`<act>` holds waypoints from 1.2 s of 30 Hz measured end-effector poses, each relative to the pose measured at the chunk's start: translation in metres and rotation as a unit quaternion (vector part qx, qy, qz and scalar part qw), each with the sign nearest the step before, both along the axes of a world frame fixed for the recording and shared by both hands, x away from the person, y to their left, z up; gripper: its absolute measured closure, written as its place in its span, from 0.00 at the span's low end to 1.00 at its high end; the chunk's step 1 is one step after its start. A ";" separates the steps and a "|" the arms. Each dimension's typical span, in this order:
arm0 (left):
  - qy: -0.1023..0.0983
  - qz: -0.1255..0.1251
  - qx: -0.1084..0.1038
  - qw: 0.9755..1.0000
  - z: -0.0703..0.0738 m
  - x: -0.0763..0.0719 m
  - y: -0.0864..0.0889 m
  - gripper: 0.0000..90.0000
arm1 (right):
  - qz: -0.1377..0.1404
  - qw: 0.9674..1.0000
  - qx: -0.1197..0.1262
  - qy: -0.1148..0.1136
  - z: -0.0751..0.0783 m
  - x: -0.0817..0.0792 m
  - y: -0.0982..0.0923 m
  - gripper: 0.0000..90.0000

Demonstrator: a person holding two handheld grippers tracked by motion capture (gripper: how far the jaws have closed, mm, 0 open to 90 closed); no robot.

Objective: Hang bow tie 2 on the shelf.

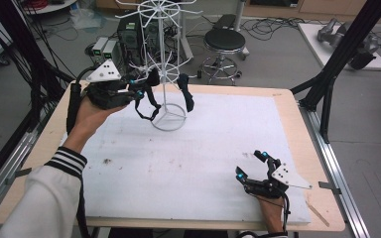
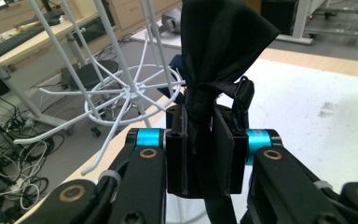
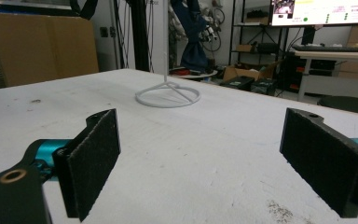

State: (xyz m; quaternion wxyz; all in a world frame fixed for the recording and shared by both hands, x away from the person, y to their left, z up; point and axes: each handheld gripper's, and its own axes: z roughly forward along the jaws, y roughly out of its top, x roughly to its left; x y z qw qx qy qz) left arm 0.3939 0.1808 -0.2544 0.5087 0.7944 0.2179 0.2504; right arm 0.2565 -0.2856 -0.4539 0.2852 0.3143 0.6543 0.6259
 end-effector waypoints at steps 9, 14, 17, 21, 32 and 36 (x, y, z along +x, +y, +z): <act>0.007 0.015 -0.002 1.000 0.000 0.015 -0.005 0.84 | -0.002 1.000 0.003 0.000 0.000 0.000 0.000 0.13; 0.004 0.023 -0.001 1.000 0.003 0.022 -0.008 0.84 | -0.002 1.000 0.003 0.000 0.000 0.000 0.000 0.13; 0.004 0.030 0.001 1.000 0.003 0.025 -0.010 0.84 | -0.001 1.000 0.003 0.001 0.000 0.000 0.000 0.13; 0.008 0.034 0.008 0.999 0.003 0.028 -0.011 0.84 | -0.001 1.000 0.003 0.000 0.000 0.000 0.000 0.13; 0.027 0.045 0.025 0.998 0.009 0.038 -0.016 0.84 | -0.002 1.000 0.000 -0.003 0.000 0.000 0.000 0.13; 0.039 0.047 0.036 0.997 0.008 0.040 -0.017 0.84 | -0.002 1.000 0.002 -0.003 0.000 0.000 0.000 0.13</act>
